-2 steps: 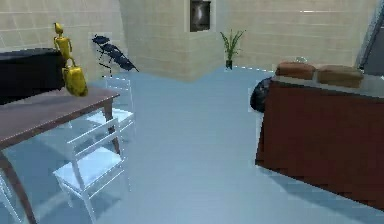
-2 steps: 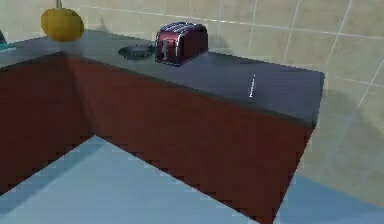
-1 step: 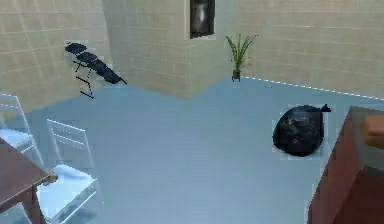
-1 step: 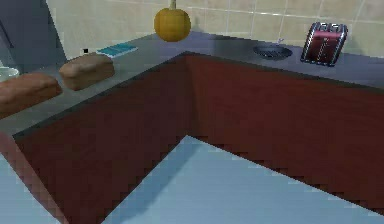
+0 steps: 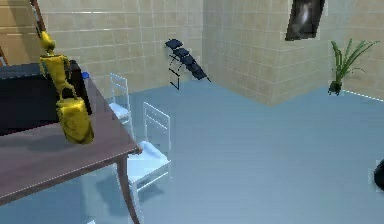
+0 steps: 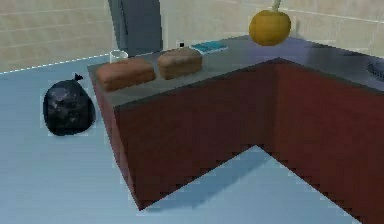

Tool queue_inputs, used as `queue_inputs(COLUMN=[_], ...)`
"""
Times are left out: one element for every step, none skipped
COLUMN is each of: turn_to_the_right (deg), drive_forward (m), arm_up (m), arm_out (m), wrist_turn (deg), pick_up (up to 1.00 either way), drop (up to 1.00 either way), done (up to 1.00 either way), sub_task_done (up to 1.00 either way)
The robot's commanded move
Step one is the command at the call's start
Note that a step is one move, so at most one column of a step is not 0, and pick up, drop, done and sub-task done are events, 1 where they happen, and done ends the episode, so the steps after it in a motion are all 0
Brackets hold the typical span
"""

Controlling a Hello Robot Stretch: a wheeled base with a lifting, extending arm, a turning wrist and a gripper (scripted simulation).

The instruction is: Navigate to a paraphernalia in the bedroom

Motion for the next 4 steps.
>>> queue_inputs(turn_to_the_right=[0.0,24.0,0.0,-18.0], drive_forward=[0.1,0.0,0.85,0.0], arm_up=[0.0,0.0,0.0,0.0], arm_out=[0.0,0.0,0.0,0.0], wrist_turn=[0.0,0.0,0.0,0.0], pick_up=[0.0,0.0,0.0,0.0], drop=[0.0,0.0,0.0,0.0], done=[0.0,0.0,0.0,0.0], sub_task_done=[0.0,0.0,0.0,0.0])
